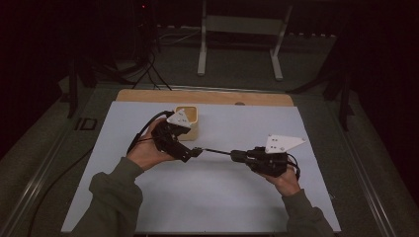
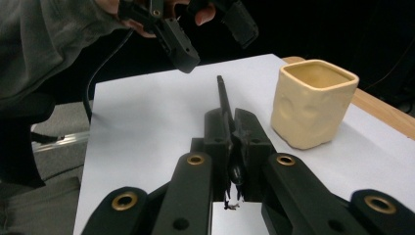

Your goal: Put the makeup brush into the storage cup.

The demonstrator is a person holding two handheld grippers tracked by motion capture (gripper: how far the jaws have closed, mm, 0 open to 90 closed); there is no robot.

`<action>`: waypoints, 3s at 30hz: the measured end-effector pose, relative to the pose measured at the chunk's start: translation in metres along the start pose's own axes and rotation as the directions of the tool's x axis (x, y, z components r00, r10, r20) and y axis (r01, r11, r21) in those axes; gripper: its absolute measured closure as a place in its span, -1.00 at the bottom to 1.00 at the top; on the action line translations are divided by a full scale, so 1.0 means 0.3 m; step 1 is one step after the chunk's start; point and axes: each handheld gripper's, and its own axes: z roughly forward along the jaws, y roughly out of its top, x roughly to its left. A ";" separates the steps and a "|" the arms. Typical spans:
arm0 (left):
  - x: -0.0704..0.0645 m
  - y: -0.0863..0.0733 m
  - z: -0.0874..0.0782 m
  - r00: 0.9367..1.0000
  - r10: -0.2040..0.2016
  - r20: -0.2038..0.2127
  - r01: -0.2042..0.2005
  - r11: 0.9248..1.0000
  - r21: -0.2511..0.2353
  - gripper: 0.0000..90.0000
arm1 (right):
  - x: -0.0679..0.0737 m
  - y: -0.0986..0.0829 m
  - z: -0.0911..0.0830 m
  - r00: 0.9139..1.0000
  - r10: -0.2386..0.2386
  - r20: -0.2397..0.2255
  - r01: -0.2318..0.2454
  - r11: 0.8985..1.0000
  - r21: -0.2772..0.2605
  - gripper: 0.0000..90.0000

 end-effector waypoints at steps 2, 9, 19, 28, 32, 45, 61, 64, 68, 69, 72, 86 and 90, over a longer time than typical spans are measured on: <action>0.001 -0.003 -0.001 1.000 0.000 -0.003 0.000 1.000 0.000 -0.66 | -0.001 0.002 -0.006 1.000 0.000 0.012 0.000 1.000 -0.007 0.90; 0.006 -0.019 0.002 0.999 -0.030 0.011 0.030 0.999 -0.017 -0.65 | -0.002 0.009 -0.021 0.999 0.000 0.041 0.001 0.999 -0.032 0.90; -0.001 -0.037 0.032 0.997 -0.061 0.048 0.062 0.998 -0.024 -0.64 | -0.003 0.026 -0.034 0.997 0.002 0.078 0.003 0.997 -0.074 0.89; -0.016 -0.034 0.055 0.992 -0.082 0.101 0.088 0.994 -0.063 -0.56 | 0.000 0.030 -0.025 0.994 0.009 0.112 0.002 0.995 -0.099 0.90; -0.017 -0.031 0.059 0.986 -0.101 0.131 0.113 0.989 -0.091 -0.52 | 0.001 0.030 -0.021 0.993 0.010 0.117 0.002 0.995 -0.102 0.90; -0.041 -0.015 0.081 0.984 -0.104 0.142 0.119 0.987 -0.104 -0.50 | 0.015 0.033 0.003 0.989 -0.013 0.147 0.028 0.995 -0.100 0.89; -0.051 -0.004 0.088 0.971 -0.130 0.199 0.162 0.974 -0.158 -0.50 | 0.034 0.034 0.018 0.984 -0.041 0.172 0.059 0.993 -0.099 0.89; -0.047 -0.006 0.083 0.965 -0.142 0.220 0.183 0.967 -0.179 -0.50 | 0.039 0.033 0.019 0.984 -0.047 0.174 0.066 0.992 -0.105 0.89; -0.043 -0.009 0.084 0.956 -0.154 0.250 0.206 0.959 -0.197 -0.47 | 0.042 0.031 0.019 0.982 -0.045 0.186 0.067 0.991 -0.115 0.89; -0.042 -0.010 0.086 0.953 -0.158 0.258 0.213 0.956 -0.200 -0.46 | 0.042 0.030 0.020 0.981 -0.044 0.187 0.067 0.991 -0.117 0.89; -0.041 -0.013 0.089 0.949 -0.162 0.269 0.221 0.953 -0.208 -0.45 | 0.042 0.028 0.020 0.981 -0.042 0.187 0.065 0.991 -0.121 0.89; -0.031 -0.019 0.101 0.925 -0.200 0.321 0.287 0.925 -0.250 -0.37 | 0.047 0.027 0.019 0.979 -0.052 0.197 0.079 0.988 -0.130 0.89; -0.027 -0.018 0.098 0.922 -0.211 0.326 0.301 0.918 -0.260 -0.37 | 0.046 0.026 0.019 0.979 -0.053 0.197 0.080 0.988 -0.131 0.89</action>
